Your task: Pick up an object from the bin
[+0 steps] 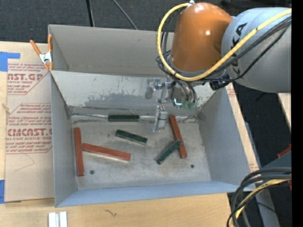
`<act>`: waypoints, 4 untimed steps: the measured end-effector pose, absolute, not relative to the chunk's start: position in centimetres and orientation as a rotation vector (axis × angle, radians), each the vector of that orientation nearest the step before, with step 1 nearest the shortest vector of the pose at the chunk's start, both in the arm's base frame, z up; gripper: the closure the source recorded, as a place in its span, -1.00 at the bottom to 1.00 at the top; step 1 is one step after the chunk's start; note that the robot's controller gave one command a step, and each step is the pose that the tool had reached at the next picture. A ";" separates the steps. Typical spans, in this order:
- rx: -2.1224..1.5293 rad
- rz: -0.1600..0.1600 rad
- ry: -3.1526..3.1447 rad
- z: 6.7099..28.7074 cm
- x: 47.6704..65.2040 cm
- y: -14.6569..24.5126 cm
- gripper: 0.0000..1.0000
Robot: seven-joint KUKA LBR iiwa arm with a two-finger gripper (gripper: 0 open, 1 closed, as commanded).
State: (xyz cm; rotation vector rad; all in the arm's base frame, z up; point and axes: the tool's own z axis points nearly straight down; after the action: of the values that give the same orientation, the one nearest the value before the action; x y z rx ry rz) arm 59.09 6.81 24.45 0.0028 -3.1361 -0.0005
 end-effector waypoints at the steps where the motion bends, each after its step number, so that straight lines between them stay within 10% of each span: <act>1: 0.087 -0.002 -3.141 6.7 59.1 9.2 -1.00; 3: -0.091 0.000 -3.140 10.8 56.3 9.3 -1.00; 4: -0.207 -0.001 -3.133 6.9 56.8 8.7 -1.00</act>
Offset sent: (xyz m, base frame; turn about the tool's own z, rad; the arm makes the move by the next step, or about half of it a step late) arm 0.0007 0.0235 -0.1745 -0.0528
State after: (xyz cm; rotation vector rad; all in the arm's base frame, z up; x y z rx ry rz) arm 56.80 8.67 6.87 -0.2068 -3.1328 -0.0006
